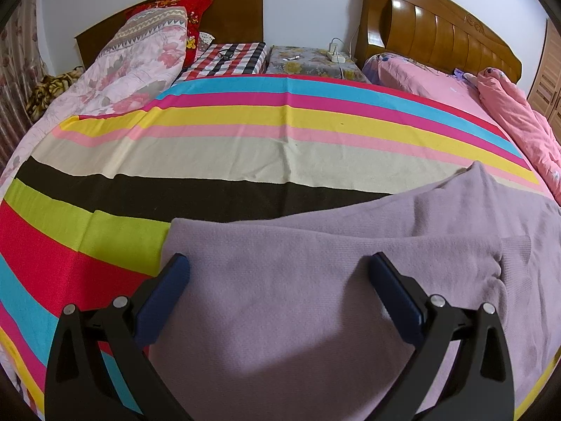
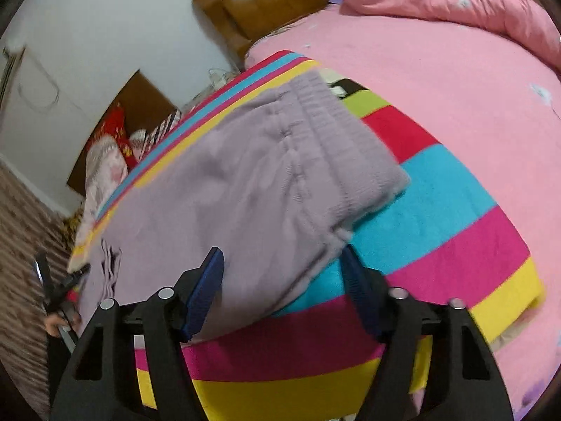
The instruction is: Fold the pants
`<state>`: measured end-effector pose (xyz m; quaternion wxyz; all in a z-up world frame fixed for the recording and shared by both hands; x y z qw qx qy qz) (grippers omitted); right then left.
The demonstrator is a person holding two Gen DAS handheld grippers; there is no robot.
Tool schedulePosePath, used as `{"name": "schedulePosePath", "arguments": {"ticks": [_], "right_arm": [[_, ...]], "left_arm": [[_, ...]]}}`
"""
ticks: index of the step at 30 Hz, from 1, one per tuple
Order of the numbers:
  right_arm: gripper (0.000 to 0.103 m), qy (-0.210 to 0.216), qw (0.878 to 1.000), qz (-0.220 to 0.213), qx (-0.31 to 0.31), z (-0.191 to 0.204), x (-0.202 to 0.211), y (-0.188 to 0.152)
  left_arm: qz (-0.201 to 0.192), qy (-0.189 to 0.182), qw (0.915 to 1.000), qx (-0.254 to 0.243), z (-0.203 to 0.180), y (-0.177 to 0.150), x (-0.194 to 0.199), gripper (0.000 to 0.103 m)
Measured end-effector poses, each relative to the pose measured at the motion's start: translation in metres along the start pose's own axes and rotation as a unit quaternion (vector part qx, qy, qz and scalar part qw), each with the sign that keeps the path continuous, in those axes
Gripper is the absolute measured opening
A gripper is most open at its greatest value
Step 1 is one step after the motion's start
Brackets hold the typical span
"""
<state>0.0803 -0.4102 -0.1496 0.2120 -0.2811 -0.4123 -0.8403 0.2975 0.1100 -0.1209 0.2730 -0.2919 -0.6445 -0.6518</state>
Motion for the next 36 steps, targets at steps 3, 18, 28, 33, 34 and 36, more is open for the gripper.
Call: {"name": "schedulePosePath", "arguments": {"ticks": [3, 18, 28, 33, 34, 36], "right_arm": [[0.069, -0.006, 1.000, 0.000, -0.004, 0.002, -0.001, 0.002], [0.026, 0.040, 0.996, -0.044, -0.068, -0.008, -0.007, 0.006], [0.028, 0.042, 0.994, -0.049, -0.090, -0.008, -0.013, 0.008], [0.025, 0.032, 0.996, -0.055, -0.069, -0.005, -0.012, 0.007], [0.025, 0.035, 0.995, -0.060, -0.071, -0.006, -0.012, 0.006], [0.024, 0.043, 0.994, -0.065, -0.081, -0.007, -0.013, 0.004]], "left_arm": [[0.000, 0.000, 1.0000, 0.000, 0.000, 0.000, 0.000, 0.102], [-0.004, 0.011, 0.9999, -0.002, -0.007, -0.001, 0.005, 0.102], [-0.003, 0.012, 0.9999, -0.003, -0.006, -0.001, 0.005, 0.102], [-0.005, 0.016, 0.9999, -0.004, -0.007, 0.000, 0.007, 0.102], [-0.005, 0.016, 0.9998, -0.004, -0.007, 0.000, 0.008, 0.102], [-0.003, 0.017, 0.9998, -0.003, -0.007, 0.001, 0.008, 0.102]]}}
Point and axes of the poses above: each gripper's, at about its wrist camera, not at the fingertips, and x roughly against the way its jaws point, z to its left, y to its top, the point moved 7 cm from there along -x, roughly the way its jaws point, and after that the axes turned 5 degrees about -z, right-handed, at the moved point
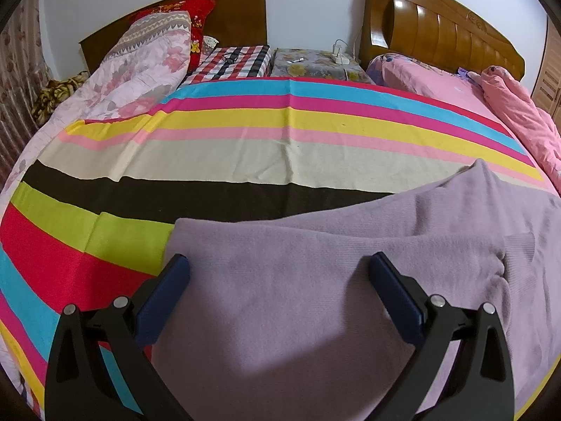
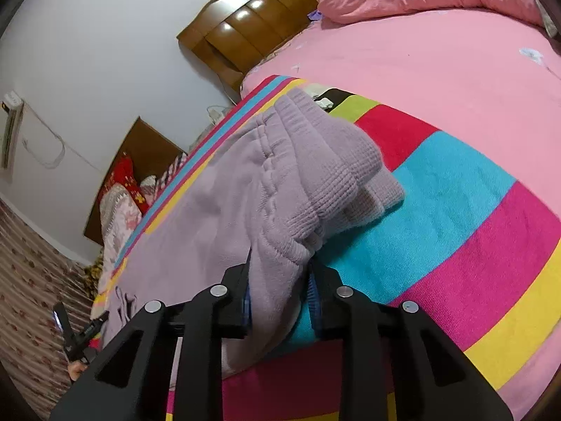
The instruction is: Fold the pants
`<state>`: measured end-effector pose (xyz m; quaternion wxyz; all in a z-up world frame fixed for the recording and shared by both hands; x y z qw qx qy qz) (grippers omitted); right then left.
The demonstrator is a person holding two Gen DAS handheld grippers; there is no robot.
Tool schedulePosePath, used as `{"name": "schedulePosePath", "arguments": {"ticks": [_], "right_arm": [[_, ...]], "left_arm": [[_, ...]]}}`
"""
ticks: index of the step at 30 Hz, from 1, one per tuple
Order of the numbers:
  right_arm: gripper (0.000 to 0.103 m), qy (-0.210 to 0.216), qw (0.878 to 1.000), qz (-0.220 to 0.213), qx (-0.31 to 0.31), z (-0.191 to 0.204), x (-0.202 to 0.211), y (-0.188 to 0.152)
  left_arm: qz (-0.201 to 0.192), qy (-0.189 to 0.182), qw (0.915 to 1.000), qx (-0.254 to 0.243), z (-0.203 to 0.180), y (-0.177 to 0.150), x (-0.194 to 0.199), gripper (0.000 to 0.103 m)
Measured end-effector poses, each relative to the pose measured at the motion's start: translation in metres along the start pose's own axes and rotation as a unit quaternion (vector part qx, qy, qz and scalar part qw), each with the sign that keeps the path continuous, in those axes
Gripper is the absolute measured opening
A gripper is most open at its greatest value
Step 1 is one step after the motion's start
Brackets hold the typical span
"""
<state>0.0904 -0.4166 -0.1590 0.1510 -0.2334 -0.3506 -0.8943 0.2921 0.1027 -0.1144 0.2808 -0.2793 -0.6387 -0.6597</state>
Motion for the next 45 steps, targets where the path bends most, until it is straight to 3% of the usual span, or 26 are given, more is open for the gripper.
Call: {"name": "schedulePosePath", "arguments": {"ticks": [4, 7, 11, 14, 17, 19, 21, 23, 25, 27, 30, 33, 34, 36, 37, 39, 41, 43, 45], "right_arm": [[0.024, 0.006, 1.000, 0.003, -0.009, -0.001, -0.002, 0.000], [0.024, 0.008, 1.000, 0.004, -0.010, -0.003, -0.002, 0.002], [0.024, 0.004, 1.000, 0.002, -0.017, -0.004, -0.002, 0.002], [0.024, 0.002, 1.000, 0.002, -0.025, -0.004, -0.002, 0.001], [0.024, 0.003, 0.999, 0.001, -0.033, -0.005, -0.002, 0.001], [0.024, 0.001, 0.999, 0.000, -0.046, -0.005, -0.001, 0.001], [0.022, -0.003, 0.999, -0.007, -0.052, -0.001, 0.002, 0.003], [0.020, -0.022, 0.999, -0.038, 0.006, 0.031, 0.013, 0.011], [0.020, -0.040, 0.991, -0.070, 0.105, 0.083, 0.021, 0.017], [0.020, -0.039, 0.969, -0.096, 0.224, 0.161, 0.024, 0.009], [0.020, -0.022, 0.923, -0.102, 0.371, 0.262, 0.012, -0.037], [0.020, 0.008, 0.855, -0.084, 0.512, 0.343, -0.011, -0.128], [0.019, 0.018, 0.825, -0.069, 0.560, 0.361, -0.022, -0.168], [0.020, 0.031, 0.767, -0.030, 0.640, 0.372, -0.044, -0.245], [0.020, 0.032, 0.747, -0.016, 0.664, 0.369, -0.052, -0.268], [0.020, 0.003, 0.692, -0.024, 0.722, 0.354, -0.068, -0.308], [0.022, -0.006, 0.658, -0.070, 0.749, 0.352, -0.066, -0.316], [0.024, -0.002, 0.653, -0.074, 0.754, 0.351, -0.062, -0.317], [0.029, 0.022, 0.653, -0.066, 0.754, 0.351, -0.054, -0.317]], "left_arm": [[-0.037, 0.032, 0.9987, 0.014, -0.004, 0.006, 0.026, 0.101], [-0.074, -0.031, 0.9968, -0.007, -0.040, 0.010, 0.061, 0.101], [-0.031, -0.056, 0.9890, -0.134, -0.115, -0.021, 0.064, 0.101], [-0.021, -0.070, 0.9828, -0.170, -0.147, -0.044, 0.056, 0.101], [-0.038, -0.074, 0.9854, -0.149, -0.147, -0.049, 0.056, 0.102], [-0.029, -0.101, 0.9868, -0.123, -0.140, -0.048, 0.058, 0.101], [-0.046, -0.133, 0.9866, -0.083, -0.126, -0.045, 0.074, 0.101], [-0.087, -0.168, 0.9819, -0.012, -0.091, -0.035, 0.098, 0.101], [-0.104, -0.165, 0.9799, 0.041, -0.056, -0.029, 0.107, 0.101], [-0.117, -0.142, 0.9785, 0.093, -0.015, -0.024, 0.114, 0.101], [-0.128, -0.117, 0.9753, 0.137, 0.029, -0.023, 0.124, 0.101], [-0.135, -0.097, 0.9723, 0.164, 0.063, -0.031, 0.135, 0.101], [-0.134, -0.093, 0.9725, 0.167, 0.067, -0.035, 0.137, 0.101], [-0.127, -0.091, 0.9732, 0.169, 0.073, -0.043, 0.141, 0.101], [-0.119, -0.095, 0.9737, 0.169, 0.076, -0.048, 0.141, 0.101], [-0.102, -0.112, 0.9735, 0.171, 0.079, -0.058, 0.140, 0.101], [-0.089, -0.138, 0.9703, 0.177, 0.071, -0.065, 0.136, 0.101], [-0.081, -0.179, 0.9621, 0.189, 0.061, -0.068, 0.134, 0.101], [-0.074, -0.231, 0.9482, 0.204, 0.049, -0.065, 0.129, 0.101]]}}
Point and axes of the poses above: each gripper's, at about its wrist camera, not at the fingertips, and x roughly against the way its jaws point, z to its left, y to its top, the point moved 7 cm from there along -x, roughly the way its jaws point, and after that the axes turned 5 degrees about -z, right-handed, at the moved point
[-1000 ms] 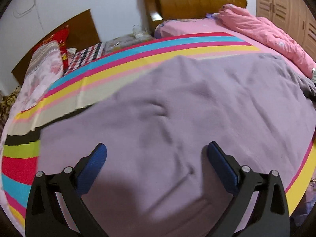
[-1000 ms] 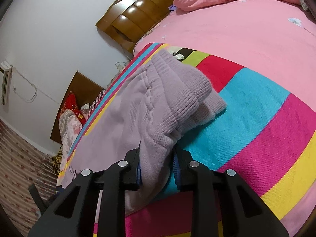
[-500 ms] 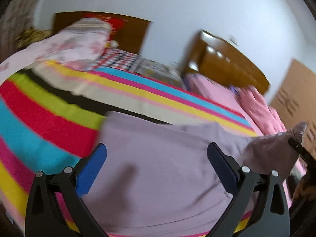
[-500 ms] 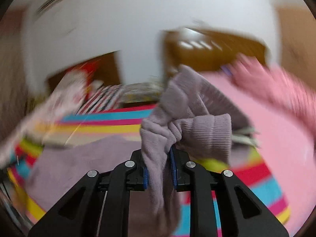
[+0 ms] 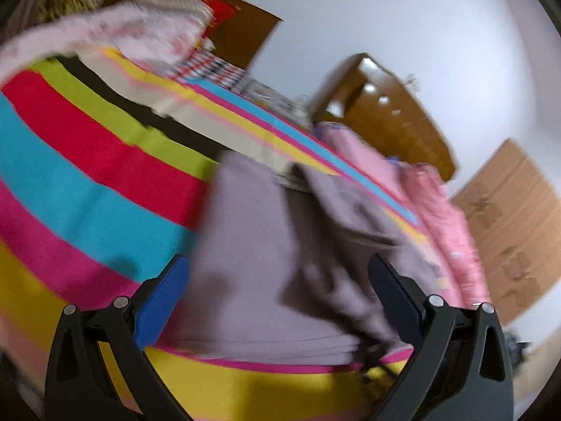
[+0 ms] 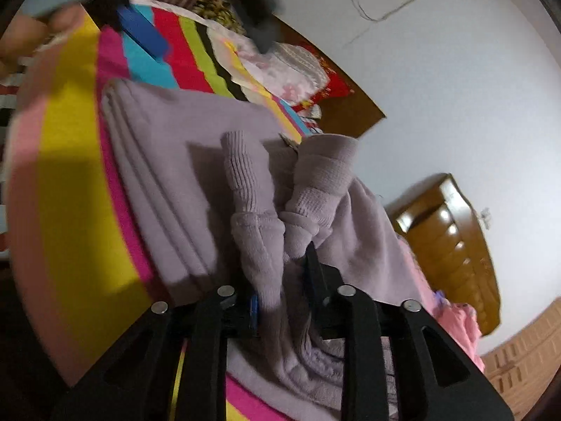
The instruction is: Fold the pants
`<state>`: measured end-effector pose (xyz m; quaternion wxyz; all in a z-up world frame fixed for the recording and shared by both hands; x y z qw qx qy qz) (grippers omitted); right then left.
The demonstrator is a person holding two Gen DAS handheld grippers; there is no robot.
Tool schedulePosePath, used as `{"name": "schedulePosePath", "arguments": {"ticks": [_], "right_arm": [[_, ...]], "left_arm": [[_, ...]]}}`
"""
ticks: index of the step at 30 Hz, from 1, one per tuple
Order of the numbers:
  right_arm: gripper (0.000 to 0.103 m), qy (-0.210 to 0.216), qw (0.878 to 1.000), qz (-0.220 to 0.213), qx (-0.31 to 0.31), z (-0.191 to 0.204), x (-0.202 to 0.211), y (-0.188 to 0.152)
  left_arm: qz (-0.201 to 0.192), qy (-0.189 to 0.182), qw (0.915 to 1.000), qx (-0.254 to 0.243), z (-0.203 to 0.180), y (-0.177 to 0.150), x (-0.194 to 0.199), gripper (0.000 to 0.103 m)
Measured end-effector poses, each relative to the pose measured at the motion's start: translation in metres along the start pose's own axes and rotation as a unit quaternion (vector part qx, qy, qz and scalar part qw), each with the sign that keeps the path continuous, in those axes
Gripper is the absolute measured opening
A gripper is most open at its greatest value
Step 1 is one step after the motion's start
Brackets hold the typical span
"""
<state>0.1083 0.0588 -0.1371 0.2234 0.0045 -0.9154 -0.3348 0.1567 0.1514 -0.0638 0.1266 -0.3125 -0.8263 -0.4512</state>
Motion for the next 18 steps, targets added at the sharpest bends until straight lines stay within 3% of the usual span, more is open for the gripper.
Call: {"name": "schedulePosePath", "arguments": {"ticks": [3, 4, 6, 8, 9, 11, 13, 16, 18], "right_arm": [[0.040, 0.048, 0.998, -0.015, -0.038, -0.009, 0.012, 0.002], [0.042, 0.102, 0.990, -0.022, -0.095, -0.020, 0.019, 0.002], [0.042, 0.191, 0.960, -0.041, -0.203, -0.044, 0.027, 0.002], [0.042, 0.231, 0.934, -0.043, -0.268, -0.065, 0.024, 0.000], [0.042, 0.227, 0.933, -0.040, -0.276, -0.071, 0.020, 0.000], [0.042, 0.203, 0.945, -0.021, -0.257, -0.081, 0.006, 0.002], [0.041, 0.219, 0.947, 0.000, -0.237, -0.075, -0.006, 0.004], [0.030, 0.237, 0.945, 0.025, -0.223, -0.061, -0.024, 0.002], [0.013, 0.243, 0.940, 0.021, -0.238, -0.055, -0.021, -0.006]], "left_arm": [[0.015, -0.029, 0.9995, 0.007, -0.012, -0.004, -0.015, 0.101], [0.022, -0.038, 0.9990, 0.008, -0.015, -0.006, -0.018, 0.101], [0.042, -0.055, 0.9975, 0.014, -0.020, -0.014, -0.026, 0.101], [0.050, -0.061, 0.9967, 0.020, -0.020, -0.021, -0.033, 0.101], [0.047, -0.055, 0.9972, 0.017, -0.018, -0.024, -0.036, 0.101], [0.038, -0.037, 0.9986, -0.006, -0.015, -0.028, -0.042, 0.101], [0.029, -0.035, 0.9988, -0.020, -0.013, -0.031, -0.043, 0.101], [0.020, -0.046, 0.9983, -0.031, -0.011, -0.034, -0.040, 0.101], [0.016, -0.062, 0.9977, -0.020, -0.008, -0.032, -0.038, 0.101]]}}
Point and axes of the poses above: each gripper's, at about its wrist camera, not at the fingertips, and x roughly against the way its jaws point, z to its left, y to its top, the point moved 7 cm from there along -x, roughly the way its jaws point, and after that the axes turned 5 degrees about -z, right-handed, at the moved point
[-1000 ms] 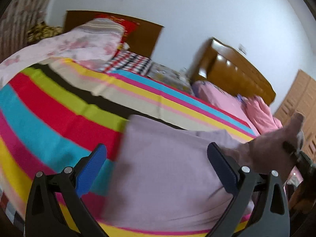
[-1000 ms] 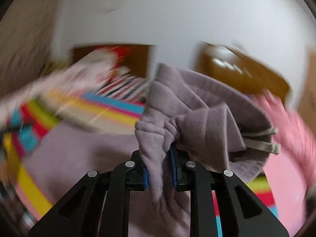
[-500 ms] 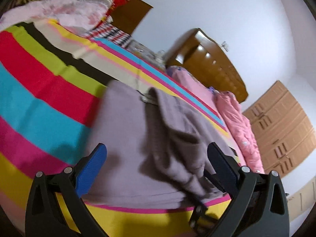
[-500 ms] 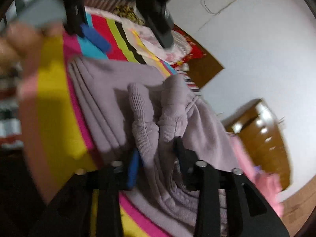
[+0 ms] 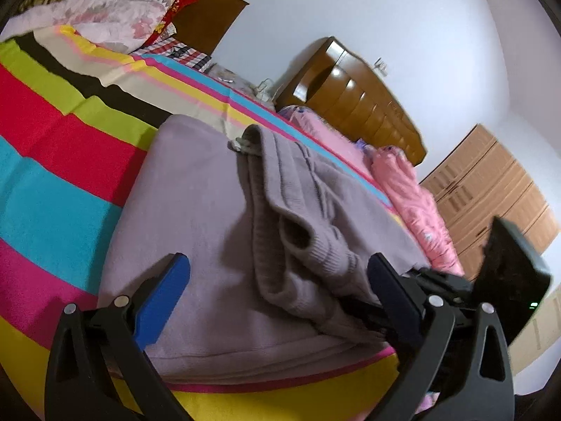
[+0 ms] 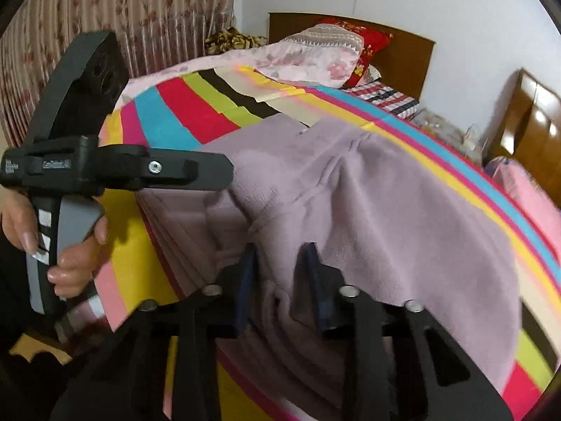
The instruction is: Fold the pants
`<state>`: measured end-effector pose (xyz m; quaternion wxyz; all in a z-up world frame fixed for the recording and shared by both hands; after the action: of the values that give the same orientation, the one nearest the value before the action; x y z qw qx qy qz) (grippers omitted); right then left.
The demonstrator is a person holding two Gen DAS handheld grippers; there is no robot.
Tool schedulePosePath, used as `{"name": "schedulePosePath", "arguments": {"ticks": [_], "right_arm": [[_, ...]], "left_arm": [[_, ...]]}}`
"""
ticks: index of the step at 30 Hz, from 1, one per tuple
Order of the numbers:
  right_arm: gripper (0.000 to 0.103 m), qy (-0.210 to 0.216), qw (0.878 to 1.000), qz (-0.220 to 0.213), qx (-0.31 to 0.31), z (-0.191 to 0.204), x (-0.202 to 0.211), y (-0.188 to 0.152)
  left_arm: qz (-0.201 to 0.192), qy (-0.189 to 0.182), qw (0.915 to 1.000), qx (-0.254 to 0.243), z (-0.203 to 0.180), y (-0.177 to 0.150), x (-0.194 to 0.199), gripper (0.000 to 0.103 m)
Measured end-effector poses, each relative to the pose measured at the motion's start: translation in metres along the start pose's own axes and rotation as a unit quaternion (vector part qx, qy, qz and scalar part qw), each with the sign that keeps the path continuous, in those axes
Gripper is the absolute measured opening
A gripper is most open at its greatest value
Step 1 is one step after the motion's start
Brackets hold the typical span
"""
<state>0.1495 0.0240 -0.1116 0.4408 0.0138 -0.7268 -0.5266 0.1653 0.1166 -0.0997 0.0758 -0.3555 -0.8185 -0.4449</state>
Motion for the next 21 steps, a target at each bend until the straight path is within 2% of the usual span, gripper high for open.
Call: {"name": "schedulePosePath", "arguments": {"ticks": [3, 5, 7, 10, 13, 16, 19, 21], "right_arm": [[0.010, 0.001, 1.000, -0.023, -0.013, 0.004, 0.011, -0.002], [0.010, 0.007, 0.999, -0.046, -0.019, 0.006, 0.029, 0.005], [0.010, -0.001, 0.998, -0.058, 0.003, 0.011, 0.043, 0.015], [0.010, -0.006, 0.999, -0.040, 0.030, 0.020, 0.035, 0.012], [0.012, -0.005, 0.999, 0.004, 0.045, 0.028, 0.009, -0.016], [0.018, 0.016, 1.000, -0.003, 0.001, 0.020, 0.011, -0.017], [0.022, 0.036, 0.999, 0.001, -0.002, 0.016, 0.014, -0.016], [0.038, 0.052, 0.999, 0.004, 0.006, 0.019, 0.015, -0.016]], "left_arm": [[-0.019, -0.050, 0.9975, 0.046, 0.012, 0.008, 0.006, 0.101], [-0.037, -0.088, 0.9911, 0.093, 0.025, 0.014, 0.015, 0.097], [-0.036, -0.098, 0.9887, 0.108, 0.029, 0.017, 0.018, 0.094], [-0.037, -0.086, 0.9913, 0.093, 0.026, 0.015, 0.015, 0.094], [-0.034, -0.053, 0.9962, 0.059, 0.020, 0.011, 0.009, 0.095], [-0.032, -0.052, 0.9967, 0.054, 0.019, 0.011, 0.008, 0.095], [-0.031, -0.060, 0.9959, 0.060, 0.021, 0.012, 0.010, 0.095], [-0.031, -0.059, 0.9961, 0.058, 0.020, 0.012, 0.009, 0.095]]}}
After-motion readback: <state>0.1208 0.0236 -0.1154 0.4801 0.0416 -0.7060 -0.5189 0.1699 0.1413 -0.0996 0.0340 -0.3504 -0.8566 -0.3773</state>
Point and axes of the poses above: each gripper's, at about its wrist camera, not at the fingertips, and x roughly against the way its jaws point, z to its left, y to its top, the point moved 7 cm from there along -x, roughly the way its jaws point, and after that the axes turned 5 degrees about -z, right-handed, at the moved point
